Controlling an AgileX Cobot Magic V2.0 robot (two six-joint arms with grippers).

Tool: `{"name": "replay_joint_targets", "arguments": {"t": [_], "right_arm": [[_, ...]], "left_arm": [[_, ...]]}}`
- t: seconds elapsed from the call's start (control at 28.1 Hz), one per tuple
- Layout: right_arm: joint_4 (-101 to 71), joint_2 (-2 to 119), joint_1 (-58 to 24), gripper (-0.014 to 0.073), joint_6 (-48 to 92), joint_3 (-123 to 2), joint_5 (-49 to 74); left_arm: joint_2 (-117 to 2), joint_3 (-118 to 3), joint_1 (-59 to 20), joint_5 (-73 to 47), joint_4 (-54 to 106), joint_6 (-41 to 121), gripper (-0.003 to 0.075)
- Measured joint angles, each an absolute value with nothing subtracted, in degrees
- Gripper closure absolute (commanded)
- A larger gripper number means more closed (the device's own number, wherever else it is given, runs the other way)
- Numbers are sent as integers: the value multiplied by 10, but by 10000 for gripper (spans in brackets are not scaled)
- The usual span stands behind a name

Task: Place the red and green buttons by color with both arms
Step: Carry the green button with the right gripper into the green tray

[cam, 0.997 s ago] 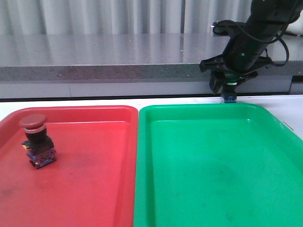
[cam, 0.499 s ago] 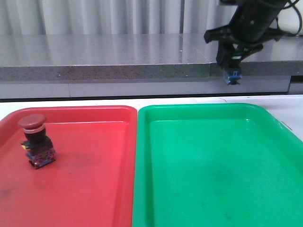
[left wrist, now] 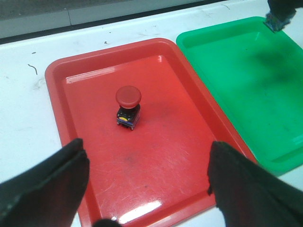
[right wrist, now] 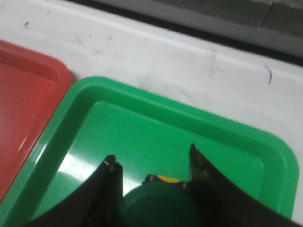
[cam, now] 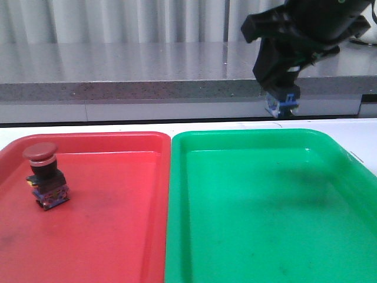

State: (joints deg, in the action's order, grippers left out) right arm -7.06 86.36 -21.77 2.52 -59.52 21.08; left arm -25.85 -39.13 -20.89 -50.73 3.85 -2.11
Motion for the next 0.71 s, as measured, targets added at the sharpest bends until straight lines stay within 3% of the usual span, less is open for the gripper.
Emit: {"name": "replay_joint_targets", "arguments": {"t": [0.32,0.71], "right_arm": [[-99,847,-243,302,25,-450,105],[-119,909,-244,301,25,-437,48]], "left_arm": [[-258,-391,-209,-507,39,-21,209],[-258,-391,-209,-507,39,-21,209]]}}
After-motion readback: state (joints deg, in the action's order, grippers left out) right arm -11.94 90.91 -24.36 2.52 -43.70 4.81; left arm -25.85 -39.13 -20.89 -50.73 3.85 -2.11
